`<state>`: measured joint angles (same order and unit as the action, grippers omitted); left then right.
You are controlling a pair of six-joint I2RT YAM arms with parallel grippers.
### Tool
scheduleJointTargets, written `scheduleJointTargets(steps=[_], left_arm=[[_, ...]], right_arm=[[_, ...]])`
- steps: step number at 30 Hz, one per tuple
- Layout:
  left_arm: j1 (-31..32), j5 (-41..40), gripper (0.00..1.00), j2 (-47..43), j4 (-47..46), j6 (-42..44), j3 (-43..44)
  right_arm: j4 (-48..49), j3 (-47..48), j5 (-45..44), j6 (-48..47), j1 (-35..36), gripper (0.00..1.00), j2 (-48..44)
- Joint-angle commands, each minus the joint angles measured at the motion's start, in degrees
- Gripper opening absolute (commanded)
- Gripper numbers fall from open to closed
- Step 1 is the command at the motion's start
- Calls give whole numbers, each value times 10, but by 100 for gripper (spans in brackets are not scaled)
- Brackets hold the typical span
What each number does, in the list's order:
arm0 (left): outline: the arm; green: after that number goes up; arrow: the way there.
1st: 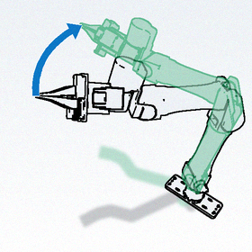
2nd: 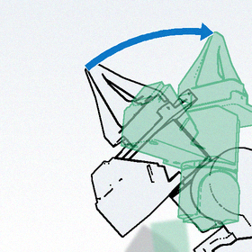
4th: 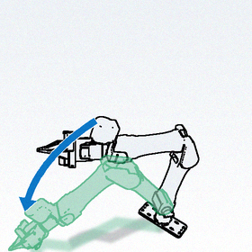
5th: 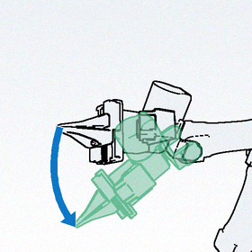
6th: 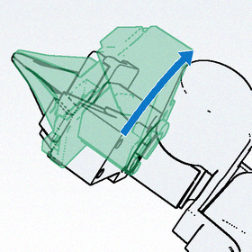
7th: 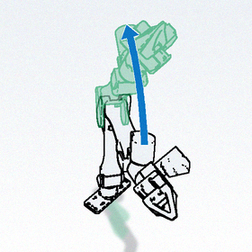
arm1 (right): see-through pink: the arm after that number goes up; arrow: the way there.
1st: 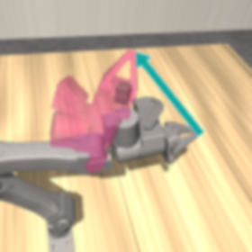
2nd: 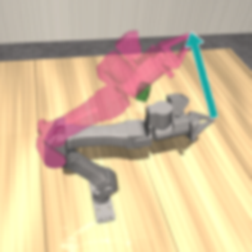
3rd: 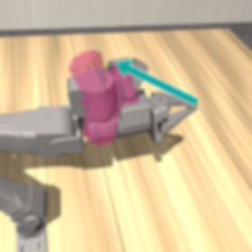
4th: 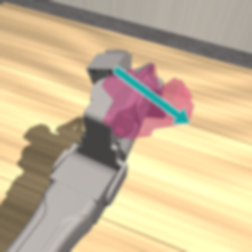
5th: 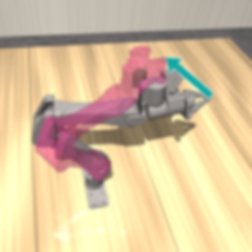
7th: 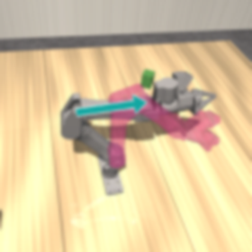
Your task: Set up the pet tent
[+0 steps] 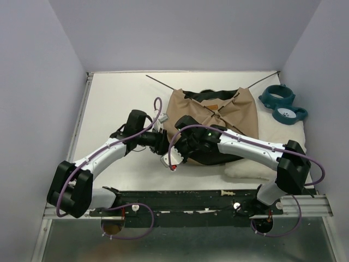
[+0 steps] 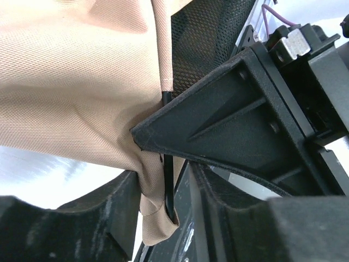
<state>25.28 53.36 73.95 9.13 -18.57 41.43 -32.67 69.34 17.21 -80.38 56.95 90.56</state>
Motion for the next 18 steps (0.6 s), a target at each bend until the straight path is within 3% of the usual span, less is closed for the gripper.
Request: scheduleJointTargets(steps=[1, 5, 10, 13, 18], left_arm=[[2, 21, 54, -12, -27, 48, 15], [-13, -2, 64, -49, 66, 135, 17], [-66, 41, 65, -92, 105, 207, -2], [-70, 53, 65, -120, 128, 271, -8], [-70, 37, 63, -136, 128, 288, -15]], right_arm=[[12, -8, 59, 8, 18, 1, 2], [11, -16, 52, 1, 18, 1, -1], [9, -20, 44, 0, 18, 1, -1], [10, -19, 41, -3, 18, 1, 2], [9, -13, 38, 0, 18, 1, 4]])
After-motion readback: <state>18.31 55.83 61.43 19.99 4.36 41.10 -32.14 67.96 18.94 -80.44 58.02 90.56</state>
